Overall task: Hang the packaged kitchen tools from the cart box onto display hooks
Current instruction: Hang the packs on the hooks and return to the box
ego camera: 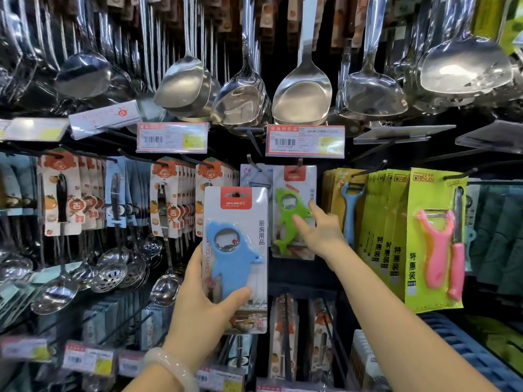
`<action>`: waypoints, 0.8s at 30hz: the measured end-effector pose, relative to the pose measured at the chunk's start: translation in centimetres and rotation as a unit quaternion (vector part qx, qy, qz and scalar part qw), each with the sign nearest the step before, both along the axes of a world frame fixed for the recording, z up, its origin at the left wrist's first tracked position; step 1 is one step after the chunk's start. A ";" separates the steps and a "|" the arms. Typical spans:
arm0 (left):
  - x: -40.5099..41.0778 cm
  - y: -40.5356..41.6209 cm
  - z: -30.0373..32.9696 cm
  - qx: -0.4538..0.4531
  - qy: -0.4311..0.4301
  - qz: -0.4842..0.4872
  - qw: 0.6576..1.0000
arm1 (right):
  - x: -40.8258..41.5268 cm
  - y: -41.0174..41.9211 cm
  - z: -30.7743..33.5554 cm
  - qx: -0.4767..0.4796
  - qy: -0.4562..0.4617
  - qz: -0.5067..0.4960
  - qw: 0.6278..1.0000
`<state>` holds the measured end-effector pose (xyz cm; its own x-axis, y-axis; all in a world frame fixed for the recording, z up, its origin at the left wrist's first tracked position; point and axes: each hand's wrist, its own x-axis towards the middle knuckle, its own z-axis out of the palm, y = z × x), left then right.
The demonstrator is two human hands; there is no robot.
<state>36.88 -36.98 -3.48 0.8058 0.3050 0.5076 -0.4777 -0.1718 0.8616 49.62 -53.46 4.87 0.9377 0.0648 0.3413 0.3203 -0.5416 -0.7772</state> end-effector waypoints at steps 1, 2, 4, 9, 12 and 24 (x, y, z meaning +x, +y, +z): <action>0.2 -0.2 -0.1 0.001 0.001 -0.006 1.000 | -0.5 -0.1 -0.1 0.004 -0.001 0.003 1.000; 0.6 -0.5 -0.1 0.002 0.002 -0.011 1.000 | -1.3 -0.1 -0.3 0.022 -0.014 0.027 0.999; 1.2 -1.2 -0.1 0.003 -0.006 -0.018 1.000 | -3.5 -0.3 -1.1 0.089 -0.032 0.129 0.987; 2.6 -3.8 1.0 0.038 -0.027 -0.031 0.998 | -6.7 -0.6 -2.4 0.131 -0.113 0.218 0.961; 3.2 -5.2 2.4 0.048 -0.044 -0.049 0.997 | -6.1 -1.4 -1.3 0.159 -0.159 0.203 0.953; 4.9 -6.3 4.7 0.074 -0.057 -0.053 0.994 | -4.1 -2.3 1.3 0.108 -0.196 0.169 0.960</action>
